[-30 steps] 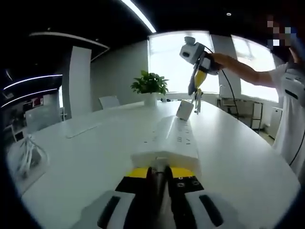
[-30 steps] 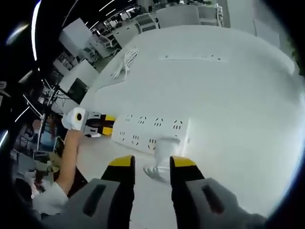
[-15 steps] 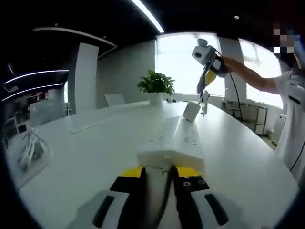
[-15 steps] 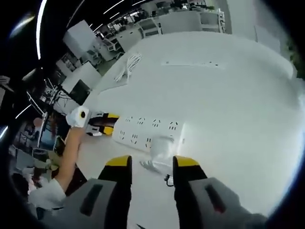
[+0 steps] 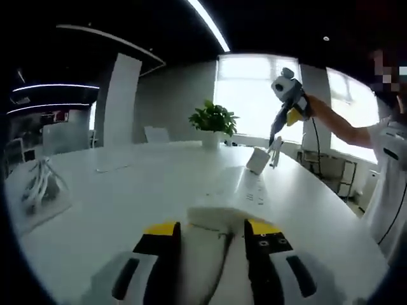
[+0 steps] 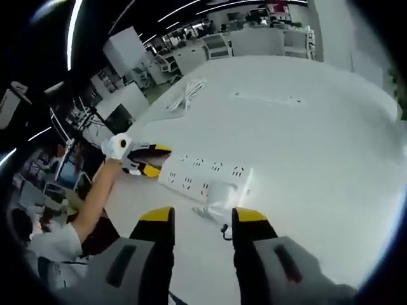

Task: Straighten the power strip on the desk, plug the charger into it

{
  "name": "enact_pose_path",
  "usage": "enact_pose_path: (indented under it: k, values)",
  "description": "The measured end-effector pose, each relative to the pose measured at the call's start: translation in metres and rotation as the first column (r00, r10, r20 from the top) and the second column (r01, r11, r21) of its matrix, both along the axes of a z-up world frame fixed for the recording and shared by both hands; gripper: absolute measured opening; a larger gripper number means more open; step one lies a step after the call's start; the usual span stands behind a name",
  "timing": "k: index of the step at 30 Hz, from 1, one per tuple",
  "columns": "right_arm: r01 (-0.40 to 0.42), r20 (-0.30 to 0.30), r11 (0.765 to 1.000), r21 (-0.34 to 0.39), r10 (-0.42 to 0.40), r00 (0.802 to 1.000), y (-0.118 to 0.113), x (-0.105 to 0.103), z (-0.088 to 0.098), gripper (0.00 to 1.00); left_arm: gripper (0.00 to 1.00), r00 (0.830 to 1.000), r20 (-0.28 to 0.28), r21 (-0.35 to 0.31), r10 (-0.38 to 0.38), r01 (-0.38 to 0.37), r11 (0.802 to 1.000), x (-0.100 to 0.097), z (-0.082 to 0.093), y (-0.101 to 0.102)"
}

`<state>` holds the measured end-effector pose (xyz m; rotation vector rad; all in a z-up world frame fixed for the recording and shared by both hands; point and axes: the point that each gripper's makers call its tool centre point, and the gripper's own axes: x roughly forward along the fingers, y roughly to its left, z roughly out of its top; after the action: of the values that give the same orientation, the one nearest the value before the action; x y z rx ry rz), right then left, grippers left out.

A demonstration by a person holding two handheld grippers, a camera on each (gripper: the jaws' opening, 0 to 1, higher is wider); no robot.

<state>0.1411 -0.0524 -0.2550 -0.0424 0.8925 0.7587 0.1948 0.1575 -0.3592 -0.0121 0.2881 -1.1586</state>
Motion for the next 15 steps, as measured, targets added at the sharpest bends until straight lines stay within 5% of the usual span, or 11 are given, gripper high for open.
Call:
enact_pose_path:
  k: [4,9,12,15]
  values:
    - [-0.029,0.048,0.999,-0.022,0.030,0.998,-0.004,-0.005,-0.004,0.35,0.50,1.000,-0.011,-0.077,0.013,-0.014,0.997,0.000,0.012,-0.001]
    - [-0.035,0.048,0.999,0.027,0.034,0.998,-0.006,-0.011,-0.005,0.36,0.52,1.000,0.015,-0.084,0.019,-0.018,0.996,0.002,0.015,-0.001]
    - [-0.066,0.051,0.996,0.060,0.063,0.997,-0.002,-0.020,-0.003,0.37,0.61,0.988,0.154,-0.062,0.011,-0.002,0.998,0.001,0.026,-0.005]
    - [-0.093,0.075,0.992,0.082,0.087,0.993,0.004,-0.026,0.002,0.40,0.64,0.994,0.106,-0.094,0.002,0.008,0.996,-0.006,0.030,-0.009]
